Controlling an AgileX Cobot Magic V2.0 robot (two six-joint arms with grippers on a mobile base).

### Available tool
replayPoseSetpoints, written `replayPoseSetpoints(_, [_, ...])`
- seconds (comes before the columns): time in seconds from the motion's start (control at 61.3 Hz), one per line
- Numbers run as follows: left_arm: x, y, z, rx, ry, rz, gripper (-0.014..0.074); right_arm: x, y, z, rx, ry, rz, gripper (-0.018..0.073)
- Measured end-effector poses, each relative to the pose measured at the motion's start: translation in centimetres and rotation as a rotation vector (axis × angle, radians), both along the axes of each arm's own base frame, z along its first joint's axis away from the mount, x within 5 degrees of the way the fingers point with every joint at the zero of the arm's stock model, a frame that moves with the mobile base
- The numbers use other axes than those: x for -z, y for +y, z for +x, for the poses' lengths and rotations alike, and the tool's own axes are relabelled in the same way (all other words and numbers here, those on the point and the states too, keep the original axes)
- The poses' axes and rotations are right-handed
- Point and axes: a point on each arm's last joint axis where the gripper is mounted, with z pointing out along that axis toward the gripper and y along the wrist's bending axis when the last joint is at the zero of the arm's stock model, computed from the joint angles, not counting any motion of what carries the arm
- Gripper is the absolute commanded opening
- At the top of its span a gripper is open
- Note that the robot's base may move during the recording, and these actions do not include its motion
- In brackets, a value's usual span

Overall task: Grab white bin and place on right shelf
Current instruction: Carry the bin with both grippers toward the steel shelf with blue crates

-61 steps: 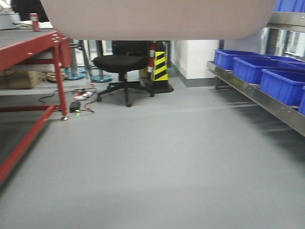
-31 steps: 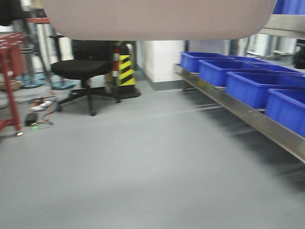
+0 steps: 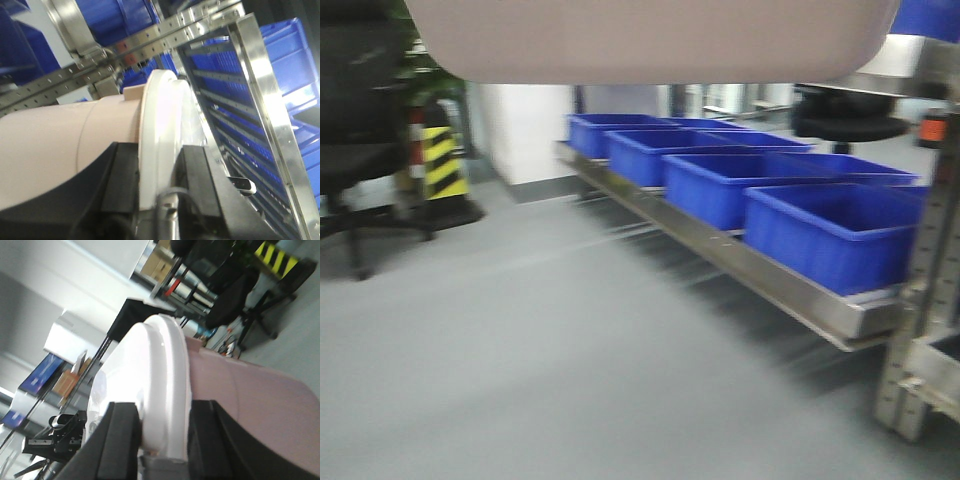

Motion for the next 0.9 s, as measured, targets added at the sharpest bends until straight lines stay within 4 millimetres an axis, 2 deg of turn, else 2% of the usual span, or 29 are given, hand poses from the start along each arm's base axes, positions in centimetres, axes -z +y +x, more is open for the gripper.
replayPoseSetpoints(0.898, [0.0, 0.0, 0.0, 0.0, 0.0, 0.0, -0.0126, 0.01, -0.03, 0.02, 0.004, 0.002, 0.001, 0.0066])
